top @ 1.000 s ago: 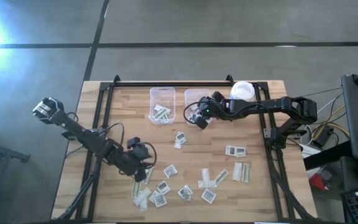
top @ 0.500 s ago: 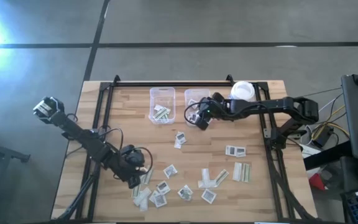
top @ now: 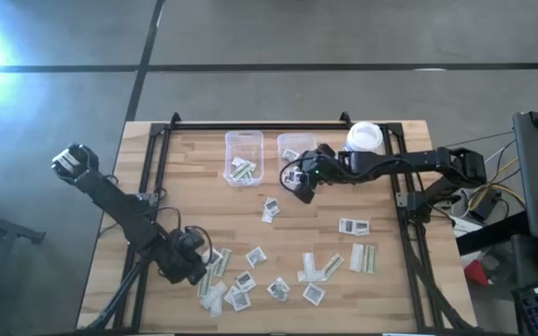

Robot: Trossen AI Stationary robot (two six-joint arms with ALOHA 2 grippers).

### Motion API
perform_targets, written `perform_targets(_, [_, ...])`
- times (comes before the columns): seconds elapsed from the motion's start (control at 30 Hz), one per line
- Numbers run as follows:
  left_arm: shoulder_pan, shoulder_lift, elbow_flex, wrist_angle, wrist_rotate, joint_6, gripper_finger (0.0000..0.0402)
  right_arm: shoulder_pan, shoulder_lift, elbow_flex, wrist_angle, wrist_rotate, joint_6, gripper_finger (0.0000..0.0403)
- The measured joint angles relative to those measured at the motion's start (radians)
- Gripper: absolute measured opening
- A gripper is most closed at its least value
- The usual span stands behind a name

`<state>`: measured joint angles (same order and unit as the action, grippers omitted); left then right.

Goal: Pick & Place First Aid Supplies
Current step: Put the green bandage pack into the left transparent bin

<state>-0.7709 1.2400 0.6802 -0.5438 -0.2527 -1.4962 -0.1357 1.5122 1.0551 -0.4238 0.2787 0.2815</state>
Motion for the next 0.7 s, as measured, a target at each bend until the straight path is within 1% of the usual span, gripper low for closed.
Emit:
perform_targets(0.13, [-0.005, 0.0, -0.025, 0.025, -0.001, -0.073, 0.0151, 0.028, -0.007, 0.01, -0.007, 0.0, 0.0, 0.0097])
perform_targets(0.27, [-0.006, 0.013, -0.047, 0.069, -0.003, -0.086, 0.0151, 0.054, -0.007, 0.011, -0.012, 0.001, 0.0, 0.0091])
perform_targets(0.47, [-0.018, 0.059, -0.047, 0.161, -0.004, 0.027, 0.0145, 0.079, -0.007, 0.01, -0.016, 0.001, -0.001, 0.0083])
perform_targets(0.53, [-0.025, 0.077, -0.046, 0.187, -0.003, 0.041, 0.0142, 0.082, -0.007, 0.01, -0.016, 0.0, 0.0, 0.008])
perform_targets(0.7, [-0.041, 0.121, -0.034, 0.193, 0.017, 0.044, 0.0133, 0.086, -0.007, 0.01, -0.016, 0.001, 0.003, 0.0075])
